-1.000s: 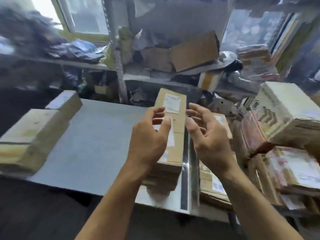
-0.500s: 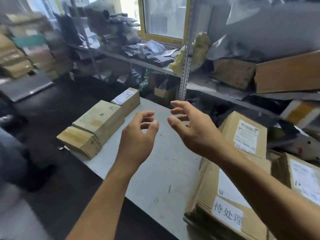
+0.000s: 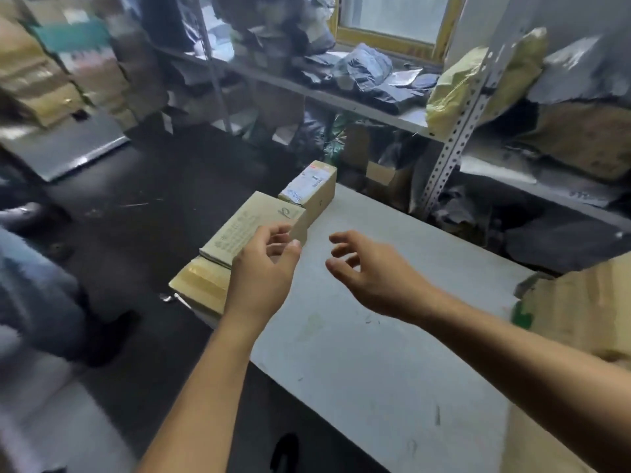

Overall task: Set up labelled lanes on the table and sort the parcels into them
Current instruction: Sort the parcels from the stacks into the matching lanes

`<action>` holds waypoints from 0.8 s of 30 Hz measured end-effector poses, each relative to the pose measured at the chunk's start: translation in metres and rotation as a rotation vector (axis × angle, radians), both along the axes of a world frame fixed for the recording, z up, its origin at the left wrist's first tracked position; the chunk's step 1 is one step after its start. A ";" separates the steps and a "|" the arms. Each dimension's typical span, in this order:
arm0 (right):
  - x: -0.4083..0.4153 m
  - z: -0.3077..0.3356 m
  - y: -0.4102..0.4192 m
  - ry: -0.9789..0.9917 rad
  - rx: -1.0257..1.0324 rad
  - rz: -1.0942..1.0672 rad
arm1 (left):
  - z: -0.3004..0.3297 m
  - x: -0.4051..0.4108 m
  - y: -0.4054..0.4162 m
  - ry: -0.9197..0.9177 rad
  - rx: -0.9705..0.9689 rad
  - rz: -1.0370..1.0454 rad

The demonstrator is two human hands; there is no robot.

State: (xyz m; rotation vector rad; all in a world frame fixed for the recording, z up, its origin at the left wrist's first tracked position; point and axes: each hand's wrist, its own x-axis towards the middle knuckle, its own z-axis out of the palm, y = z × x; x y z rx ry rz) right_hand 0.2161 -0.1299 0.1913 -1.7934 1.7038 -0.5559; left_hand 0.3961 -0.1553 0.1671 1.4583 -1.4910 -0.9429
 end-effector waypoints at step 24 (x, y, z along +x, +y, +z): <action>0.188 -0.173 -0.038 -0.570 0.559 -0.538 | -0.130 0.171 -0.087 -0.483 0.415 0.055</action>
